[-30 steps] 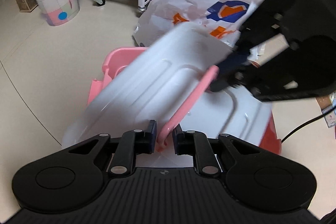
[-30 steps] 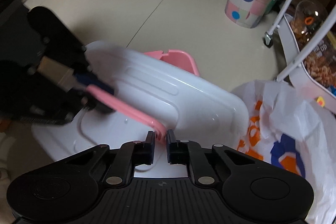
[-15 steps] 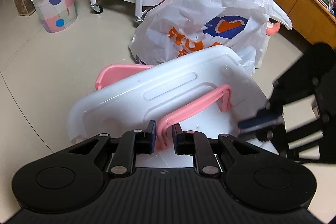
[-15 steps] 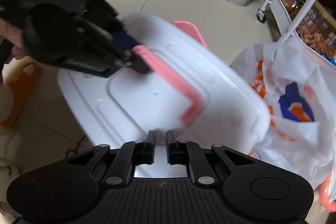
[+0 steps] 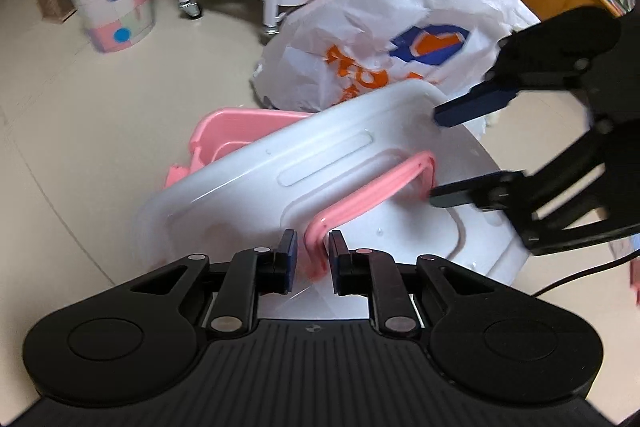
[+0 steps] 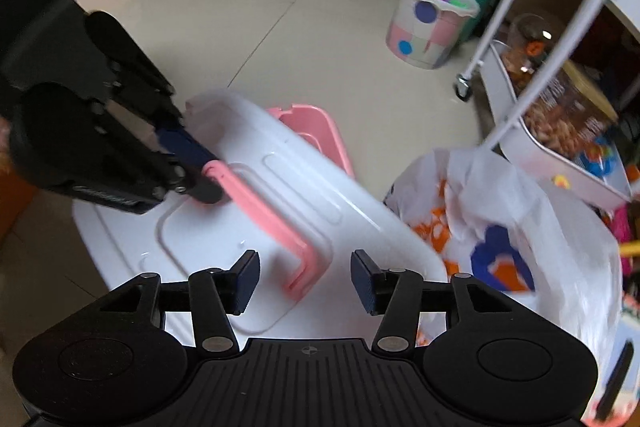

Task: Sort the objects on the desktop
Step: 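Grasp the lid's pink handle with the right gripper while the left gripper holds it, then hold the handle with both grippers and press the lid down onto the bin rim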

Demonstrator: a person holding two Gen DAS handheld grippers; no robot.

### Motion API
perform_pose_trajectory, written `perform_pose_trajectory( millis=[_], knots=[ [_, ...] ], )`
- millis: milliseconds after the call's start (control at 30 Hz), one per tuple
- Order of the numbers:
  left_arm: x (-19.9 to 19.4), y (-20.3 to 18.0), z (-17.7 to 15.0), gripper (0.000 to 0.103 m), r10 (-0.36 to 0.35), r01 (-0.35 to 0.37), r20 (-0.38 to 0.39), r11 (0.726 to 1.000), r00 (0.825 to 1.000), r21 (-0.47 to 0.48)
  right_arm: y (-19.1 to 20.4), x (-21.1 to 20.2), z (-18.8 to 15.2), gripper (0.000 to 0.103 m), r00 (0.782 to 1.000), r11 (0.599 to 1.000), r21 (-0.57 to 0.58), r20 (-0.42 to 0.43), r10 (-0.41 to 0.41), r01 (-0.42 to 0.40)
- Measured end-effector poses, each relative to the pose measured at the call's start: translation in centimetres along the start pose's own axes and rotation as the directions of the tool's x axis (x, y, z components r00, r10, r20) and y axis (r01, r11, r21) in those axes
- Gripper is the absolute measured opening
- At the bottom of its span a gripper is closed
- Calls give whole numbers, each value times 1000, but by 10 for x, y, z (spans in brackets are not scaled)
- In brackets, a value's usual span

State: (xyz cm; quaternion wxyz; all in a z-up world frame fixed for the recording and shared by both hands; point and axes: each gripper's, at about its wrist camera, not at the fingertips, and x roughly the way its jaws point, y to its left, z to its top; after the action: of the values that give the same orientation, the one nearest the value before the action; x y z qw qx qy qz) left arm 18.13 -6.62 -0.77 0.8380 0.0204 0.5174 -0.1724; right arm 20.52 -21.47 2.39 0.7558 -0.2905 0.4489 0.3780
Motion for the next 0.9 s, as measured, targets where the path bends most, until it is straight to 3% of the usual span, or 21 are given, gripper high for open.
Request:
perform_pose_trajectory(
  millis=[100, 167, 267, 633, 900],
  knots=[
    [-1, 2, -2, 22, 8, -8, 12, 1000, 1000, -18, -1, 18, 3, 39, 1000, 1000, 4, -10, 21, -21],
    [-1, 3, -3, 23, 16, -16, 21, 999, 1000, -31, 0, 29, 4, 19, 999, 1000, 17, -34, 17, -17],
    [-1, 2, -2, 23, 20, -19, 30, 999, 999, -28, -2, 31, 1, 14, 998, 996, 86, -48, 27, -23],
    [-2, -6, 1, 23, 0, 2, 55, 1000, 998, -25, -3, -4, -25, 12, 1000, 979, 202, 10, 10, -11],
    [-6, -11, 8, 23, 25, -24, 107, 1000, 994, -11, 12, -21, -38, 11, 978, 923, 363, 104, -179, 130]
  ],
)
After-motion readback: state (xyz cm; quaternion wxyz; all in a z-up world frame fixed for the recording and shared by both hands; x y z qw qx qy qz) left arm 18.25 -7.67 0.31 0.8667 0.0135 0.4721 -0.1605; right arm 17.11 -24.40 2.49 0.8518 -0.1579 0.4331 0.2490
